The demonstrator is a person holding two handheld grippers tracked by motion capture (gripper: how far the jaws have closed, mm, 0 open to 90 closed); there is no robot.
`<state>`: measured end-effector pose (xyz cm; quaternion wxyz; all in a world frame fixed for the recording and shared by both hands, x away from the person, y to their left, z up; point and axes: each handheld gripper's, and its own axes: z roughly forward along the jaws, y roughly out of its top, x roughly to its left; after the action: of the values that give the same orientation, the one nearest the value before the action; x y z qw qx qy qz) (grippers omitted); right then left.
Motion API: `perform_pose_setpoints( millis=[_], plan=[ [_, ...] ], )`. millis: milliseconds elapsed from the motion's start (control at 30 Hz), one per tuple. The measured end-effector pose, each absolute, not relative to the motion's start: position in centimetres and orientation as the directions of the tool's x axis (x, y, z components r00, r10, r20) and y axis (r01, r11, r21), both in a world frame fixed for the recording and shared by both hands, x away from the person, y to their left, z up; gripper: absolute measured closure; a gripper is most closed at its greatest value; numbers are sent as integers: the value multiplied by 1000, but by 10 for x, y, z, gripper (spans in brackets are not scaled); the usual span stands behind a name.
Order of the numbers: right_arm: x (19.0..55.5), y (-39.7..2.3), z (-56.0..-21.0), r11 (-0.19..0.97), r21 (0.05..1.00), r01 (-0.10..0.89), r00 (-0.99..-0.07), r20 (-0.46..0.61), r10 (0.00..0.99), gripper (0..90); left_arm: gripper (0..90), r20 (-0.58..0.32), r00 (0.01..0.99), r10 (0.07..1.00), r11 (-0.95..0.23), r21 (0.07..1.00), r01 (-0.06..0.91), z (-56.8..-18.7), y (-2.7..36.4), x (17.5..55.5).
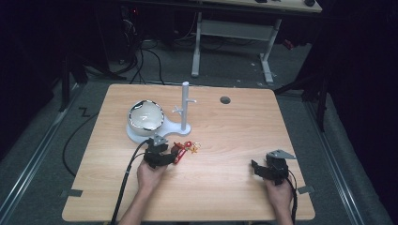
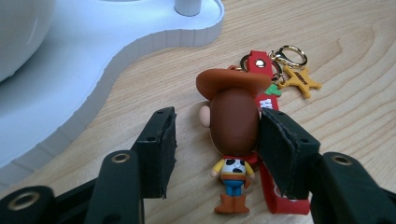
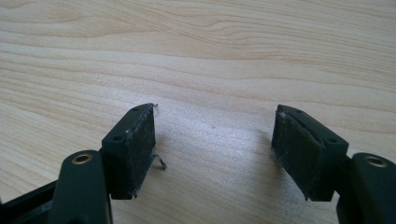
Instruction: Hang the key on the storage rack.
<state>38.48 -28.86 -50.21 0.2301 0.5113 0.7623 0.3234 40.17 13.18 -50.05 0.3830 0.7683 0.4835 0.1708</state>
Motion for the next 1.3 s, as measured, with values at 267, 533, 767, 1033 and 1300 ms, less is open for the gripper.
perform_pose_setpoints(
  millis=[267, 533, 767, 1033, 1300],
  plan=[
    [385, -289, -502, 268, 728, 631, -371, -20, 928, 309, 534, -124, 476, 871, -230, 751, 618, -503, 129, 405],
    [385, -289, -502, 268, 728, 630, -371, -20, 928, 309, 611, -117, 488, 865, -243, 753, 612, -503, 127, 407],
    [385, -289, -502, 268, 728, 630, -371, -20, 928, 309, 622, -107, 496, 862, -254, 754, 605, -503, 127, 406],
    [385, -289, -502, 268, 728, 630, -372, -20, 928, 309, 662, -97, 511, 854, -271, 756, 596, -503, 127, 405],
    [385, -289, -502, 268, 728, 631, -371, -20, 928, 309, 663, -96, 518, 850, -265, 772, 578, -498, 129, 402]
  ],
)
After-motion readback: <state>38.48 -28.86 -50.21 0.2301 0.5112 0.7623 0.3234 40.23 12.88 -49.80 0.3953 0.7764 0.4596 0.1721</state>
